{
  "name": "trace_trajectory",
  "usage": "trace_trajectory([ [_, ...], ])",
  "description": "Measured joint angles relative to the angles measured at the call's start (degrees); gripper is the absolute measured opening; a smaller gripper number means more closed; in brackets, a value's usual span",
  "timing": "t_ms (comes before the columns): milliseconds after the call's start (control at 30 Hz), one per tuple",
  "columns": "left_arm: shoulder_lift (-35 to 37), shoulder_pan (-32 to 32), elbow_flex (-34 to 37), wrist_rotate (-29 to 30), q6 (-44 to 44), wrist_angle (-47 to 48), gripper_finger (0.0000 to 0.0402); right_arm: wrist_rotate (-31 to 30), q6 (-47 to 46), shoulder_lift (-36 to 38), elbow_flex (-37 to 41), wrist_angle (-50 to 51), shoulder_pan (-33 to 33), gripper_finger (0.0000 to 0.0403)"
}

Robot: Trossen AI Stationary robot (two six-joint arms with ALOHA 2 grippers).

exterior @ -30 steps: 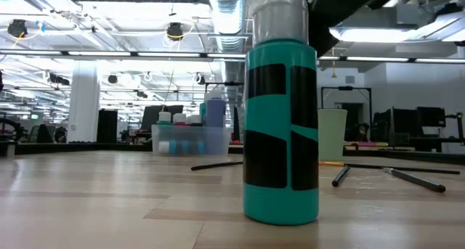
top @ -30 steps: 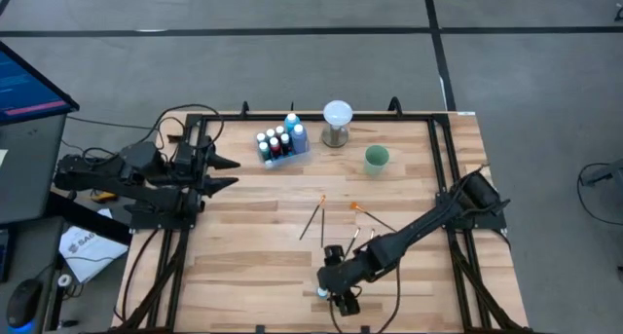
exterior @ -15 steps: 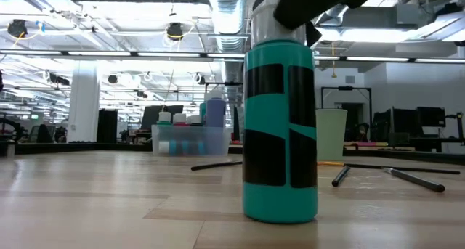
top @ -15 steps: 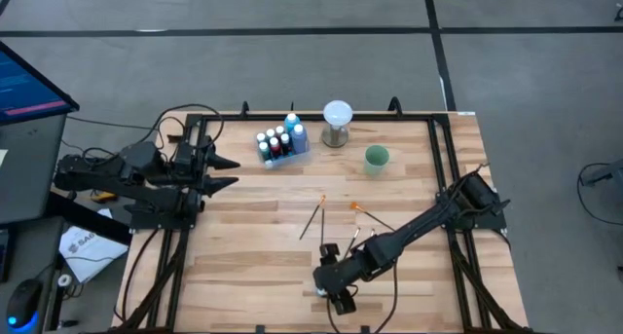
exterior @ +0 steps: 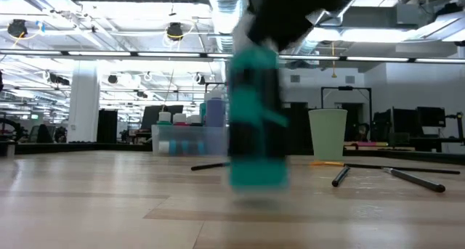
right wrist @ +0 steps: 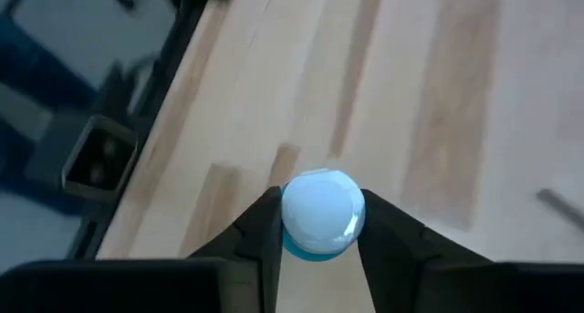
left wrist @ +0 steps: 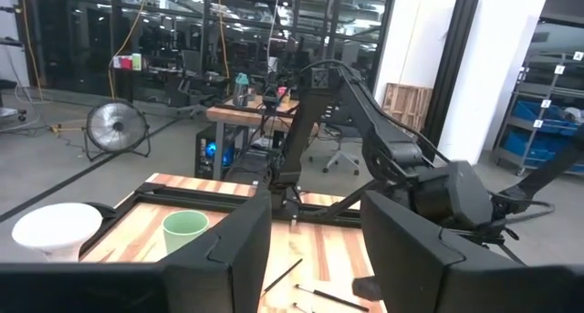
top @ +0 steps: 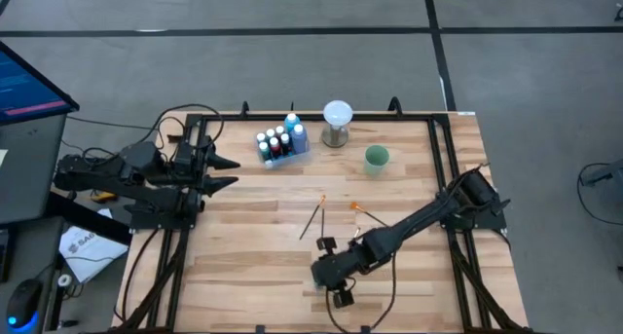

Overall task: Pick & Place Paint Supplies
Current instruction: Put the small light green paint bottle into the transparent bin

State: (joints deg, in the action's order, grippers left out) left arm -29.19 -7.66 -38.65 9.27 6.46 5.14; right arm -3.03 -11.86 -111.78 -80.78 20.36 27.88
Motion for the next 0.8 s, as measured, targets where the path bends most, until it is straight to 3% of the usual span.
trace_trajectory([
  [133,0.42,0.0,0.0,0.17,0.0,-0.04,0.0161,-0.56,0.26,3.75,0.0,-1.28,-3.29,0.0106],
  [433,3.64,0.0,0.0,0.16,-0.15,-0.08,0.0147,-14.65,1.86,13.91,-0.17,-7.06,-17.6,0.0106],
  [600,4.15,0.0,0.0,0.12,-0.17,0.01,0.0149,-15.64,1.79,13.98,-0.15,-10.08,-25.76,0.0106],
  [800,4.13,0.0,0.0,0.1,-0.17,0.03,0.0149,-17.68,1.42,11.8,0.0,-10.36,-29.8,0.0107],
])
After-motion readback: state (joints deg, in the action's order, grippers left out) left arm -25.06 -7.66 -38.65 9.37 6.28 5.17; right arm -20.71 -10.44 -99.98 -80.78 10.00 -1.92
